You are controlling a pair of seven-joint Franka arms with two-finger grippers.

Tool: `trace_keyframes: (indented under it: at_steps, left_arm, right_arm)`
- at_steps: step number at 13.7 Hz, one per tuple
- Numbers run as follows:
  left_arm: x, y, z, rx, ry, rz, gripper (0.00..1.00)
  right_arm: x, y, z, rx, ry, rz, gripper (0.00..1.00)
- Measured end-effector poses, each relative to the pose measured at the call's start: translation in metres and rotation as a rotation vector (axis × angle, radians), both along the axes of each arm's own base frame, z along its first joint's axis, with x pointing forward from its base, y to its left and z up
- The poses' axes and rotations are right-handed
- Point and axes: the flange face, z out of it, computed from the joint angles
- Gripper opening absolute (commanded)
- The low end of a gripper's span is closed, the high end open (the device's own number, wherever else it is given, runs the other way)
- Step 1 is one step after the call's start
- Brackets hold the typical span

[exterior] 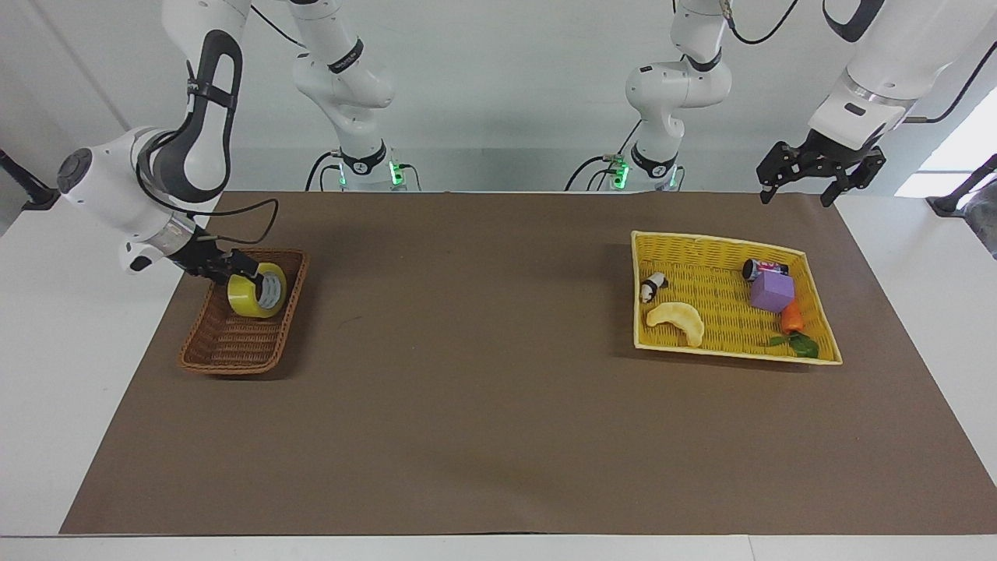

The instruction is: Move tape to another basket

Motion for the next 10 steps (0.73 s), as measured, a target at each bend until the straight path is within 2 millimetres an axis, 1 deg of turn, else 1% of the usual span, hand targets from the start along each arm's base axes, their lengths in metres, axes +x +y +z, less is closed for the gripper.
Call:
trace_keyframes:
  at_steps: [3, 5, 7, 10]
  left_arm:
    - [-0.001, 0.0, 0.002, -0.001, -0.004, 0.0, 1.0]
    - [-0.004, 0.0, 0.008, -0.001, -0.016, 0.0, 1.0]
    - [-0.008, 0.0, 0.013, -0.001, -0.026, 0.0, 1.0]
    - [-0.008, 0.0, 0.015, -0.001, -0.029, 0.0, 1.0]
  right_arm:
    - [0.021, 0.03, 0.028, -0.028, -0.029, 0.08, 1.0]
    - [0.029, 0.053, 0.038, -0.068, -0.034, 0.148, 1.0]
    - [0.033, 0.08, 0.047, -0.093, -0.03, 0.194, 1.0]
    - [0.032, 0.124, 0.059, -0.14, 0.008, 0.169, 1.0]
